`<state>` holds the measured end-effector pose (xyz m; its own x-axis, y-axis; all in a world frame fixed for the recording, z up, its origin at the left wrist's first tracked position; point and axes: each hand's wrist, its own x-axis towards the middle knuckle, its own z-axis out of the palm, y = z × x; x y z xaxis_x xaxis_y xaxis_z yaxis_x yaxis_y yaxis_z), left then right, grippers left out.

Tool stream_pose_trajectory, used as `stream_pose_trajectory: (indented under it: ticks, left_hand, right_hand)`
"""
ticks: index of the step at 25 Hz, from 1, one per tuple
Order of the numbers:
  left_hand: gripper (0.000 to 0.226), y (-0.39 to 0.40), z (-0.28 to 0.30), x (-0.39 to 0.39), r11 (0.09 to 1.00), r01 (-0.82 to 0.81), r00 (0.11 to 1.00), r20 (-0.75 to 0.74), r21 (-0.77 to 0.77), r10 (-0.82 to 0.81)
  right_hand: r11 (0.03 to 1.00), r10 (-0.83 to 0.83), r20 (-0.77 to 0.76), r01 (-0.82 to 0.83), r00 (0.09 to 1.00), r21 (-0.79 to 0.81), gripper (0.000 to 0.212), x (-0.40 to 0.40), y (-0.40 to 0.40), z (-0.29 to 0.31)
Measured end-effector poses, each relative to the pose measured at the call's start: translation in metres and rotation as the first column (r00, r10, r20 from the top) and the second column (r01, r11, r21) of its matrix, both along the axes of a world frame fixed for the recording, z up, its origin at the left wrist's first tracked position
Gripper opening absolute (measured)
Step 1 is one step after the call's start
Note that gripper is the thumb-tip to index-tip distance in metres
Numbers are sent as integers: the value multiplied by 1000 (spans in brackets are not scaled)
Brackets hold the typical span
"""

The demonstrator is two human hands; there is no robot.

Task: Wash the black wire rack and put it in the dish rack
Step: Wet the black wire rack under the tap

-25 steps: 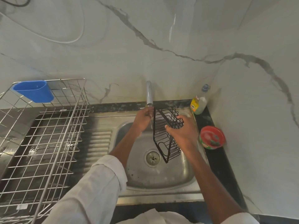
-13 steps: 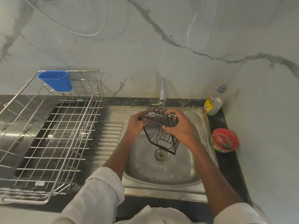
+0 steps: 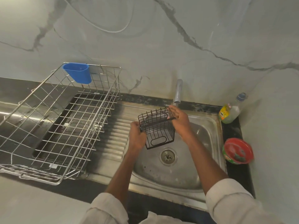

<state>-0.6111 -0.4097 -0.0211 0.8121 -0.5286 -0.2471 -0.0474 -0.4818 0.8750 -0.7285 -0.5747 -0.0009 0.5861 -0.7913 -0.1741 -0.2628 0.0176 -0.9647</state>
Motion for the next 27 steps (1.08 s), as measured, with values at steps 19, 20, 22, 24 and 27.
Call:
stream_pose_trajectory:
  ticks: [19, 20, 22, 24, 27]
  left_hand:
    - [39, -17, 4, -10, 999, 3, 996, -93, -32, -6]
    - [39, -21, 4, -11, 1000, 23, 996, -85, -12, -24]
    - [38, -32, 1, -14, 997, 79, 995, -66, 17, -78]
    - [35, -47, 1, -18, 989, 148, 988, -56, 16, -147]
    - [28, -72, 1, -19, 971, 239, 969, -65, -24, -240]
  right_hand:
    - [963, -226, 0, 223, 974, 154, 53, -19, -3, 18]
    - [963, -216, 26, 209, 976, 168, 65, -31, -2, 14]
    - [983, -133, 1, 132, 991, 128, 85, -54, -2, 4]
    - [996, -47, -67, 52, 997, 72, 93, -76, -4, 2]
    - [999, 31, -180, -24, 983, 44, 98, -105, -5, 16]
